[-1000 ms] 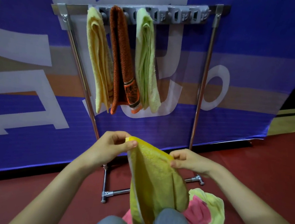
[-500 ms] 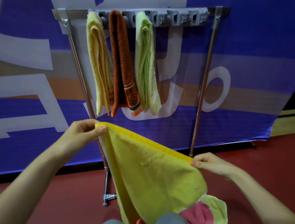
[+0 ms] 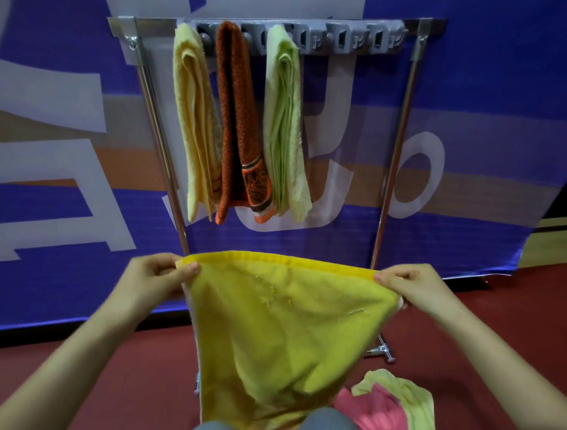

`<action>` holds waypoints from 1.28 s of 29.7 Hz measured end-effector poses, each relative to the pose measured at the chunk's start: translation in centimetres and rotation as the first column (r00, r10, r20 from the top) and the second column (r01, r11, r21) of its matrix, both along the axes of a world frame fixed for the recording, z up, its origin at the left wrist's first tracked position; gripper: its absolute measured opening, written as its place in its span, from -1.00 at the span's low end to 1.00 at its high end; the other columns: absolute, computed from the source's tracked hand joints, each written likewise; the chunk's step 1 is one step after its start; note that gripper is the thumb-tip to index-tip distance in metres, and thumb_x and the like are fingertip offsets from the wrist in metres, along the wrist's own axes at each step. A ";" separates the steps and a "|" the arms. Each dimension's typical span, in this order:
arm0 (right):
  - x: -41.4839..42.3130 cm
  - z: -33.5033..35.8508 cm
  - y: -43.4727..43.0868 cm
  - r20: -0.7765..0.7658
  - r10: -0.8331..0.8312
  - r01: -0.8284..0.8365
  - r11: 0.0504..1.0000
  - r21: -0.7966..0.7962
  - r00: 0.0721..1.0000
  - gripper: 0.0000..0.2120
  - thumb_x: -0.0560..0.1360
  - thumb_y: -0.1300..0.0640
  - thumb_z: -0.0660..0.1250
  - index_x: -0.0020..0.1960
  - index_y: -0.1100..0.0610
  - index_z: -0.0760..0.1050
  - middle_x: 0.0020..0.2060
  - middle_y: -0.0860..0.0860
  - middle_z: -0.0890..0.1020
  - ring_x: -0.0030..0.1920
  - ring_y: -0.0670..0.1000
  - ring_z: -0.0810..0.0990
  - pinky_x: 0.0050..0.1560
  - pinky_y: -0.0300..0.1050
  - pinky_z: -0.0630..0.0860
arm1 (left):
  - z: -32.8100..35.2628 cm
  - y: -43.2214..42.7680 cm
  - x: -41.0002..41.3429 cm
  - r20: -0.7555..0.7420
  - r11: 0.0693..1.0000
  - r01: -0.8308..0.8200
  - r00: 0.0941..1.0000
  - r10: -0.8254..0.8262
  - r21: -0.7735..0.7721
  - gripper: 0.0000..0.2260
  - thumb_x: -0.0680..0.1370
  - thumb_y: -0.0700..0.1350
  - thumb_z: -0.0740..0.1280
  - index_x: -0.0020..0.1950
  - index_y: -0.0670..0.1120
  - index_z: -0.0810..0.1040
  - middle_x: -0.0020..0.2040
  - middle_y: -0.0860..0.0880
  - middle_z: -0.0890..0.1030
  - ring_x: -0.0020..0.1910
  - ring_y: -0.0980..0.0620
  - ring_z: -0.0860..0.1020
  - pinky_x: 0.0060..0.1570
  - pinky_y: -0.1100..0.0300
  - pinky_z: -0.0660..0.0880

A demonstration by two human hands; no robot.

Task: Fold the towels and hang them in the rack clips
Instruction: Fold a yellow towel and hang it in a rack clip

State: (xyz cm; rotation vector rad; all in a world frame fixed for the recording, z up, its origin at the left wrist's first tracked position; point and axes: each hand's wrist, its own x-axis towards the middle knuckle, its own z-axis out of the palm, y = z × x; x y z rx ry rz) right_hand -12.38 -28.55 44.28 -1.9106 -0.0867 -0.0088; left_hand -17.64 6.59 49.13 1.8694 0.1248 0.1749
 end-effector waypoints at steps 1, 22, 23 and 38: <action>-0.2 0.5 0.7 0.010 0.008 -0.008 1.000 0.020 1.000 -0.95 0.43 0.24 0.35 -0.14 0.17 0.59 -0.58 0.01 0.52 -0.62 -0.19 0.43 -0.60 -0.36 0.34 | -0.5 -0.8 -0.1 -0.009 1.000 0.007 1.000 -0.007 -0.006 -0.89 0.46 -0.19 0.33 -0.22 -0.19 0.59 -0.45 0.03 0.65 -0.35 0.08 0.62 -0.34 0.35 0.56; -4.8 1.2 9.6 -0.324 0.415 -0.283 0.880 0.382 0.850 -0.58 0.57 -0.02 0.01 -0.11 0.24 0.52 -0.35 0.11 0.64 -0.33 0.02 0.64 -0.25 -0.17 0.61 | -5.3 -9.7 -2.9 0.036 0.958 0.286 0.958 -0.286 0.007 -0.91 0.40 -0.19 0.43 -0.20 0.00 0.61 -0.29 0.07 0.67 -0.24 0.20 0.60 -0.16 0.31 0.52; -4.9 1.2 9.8 -0.334 0.413 -0.285 0.884 0.371 0.847 -0.55 0.57 -0.07 0.00 -0.11 0.23 0.52 -0.35 0.11 0.64 -0.33 0.02 0.65 -0.25 -0.16 0.61 | -5.4 -9.7 -3.0 0.039 0.963 0.268 0.962 -0.270 0.040 -0.91 0.36 -0.13 0.47 -0.18 -0.02 0.62 -0.24 0.02 0.68 -0.22 0.16 0.61 -0.12 0.27 0.53; -5.9 0.3 11.1 -0.334 0.449 -0.336 0.877 0.345 0.829 -0.71 0.58 -0.03 0.01 -0.14 0.12 0.37 -0.23 0.12 0.60 -0.31 -0.04 0.63 -0.19 -0.19 0.60 | -6.5 -8.9 -3.2 0.089 0.941 0.234 0.961 -0.262 0.246 -0.75 0.36 0.02 0.26 -0.20 -0.11 0.62 -0.28 -0.11 0.67 -0.28 0.12 0.54 -0.15 0.10 0.47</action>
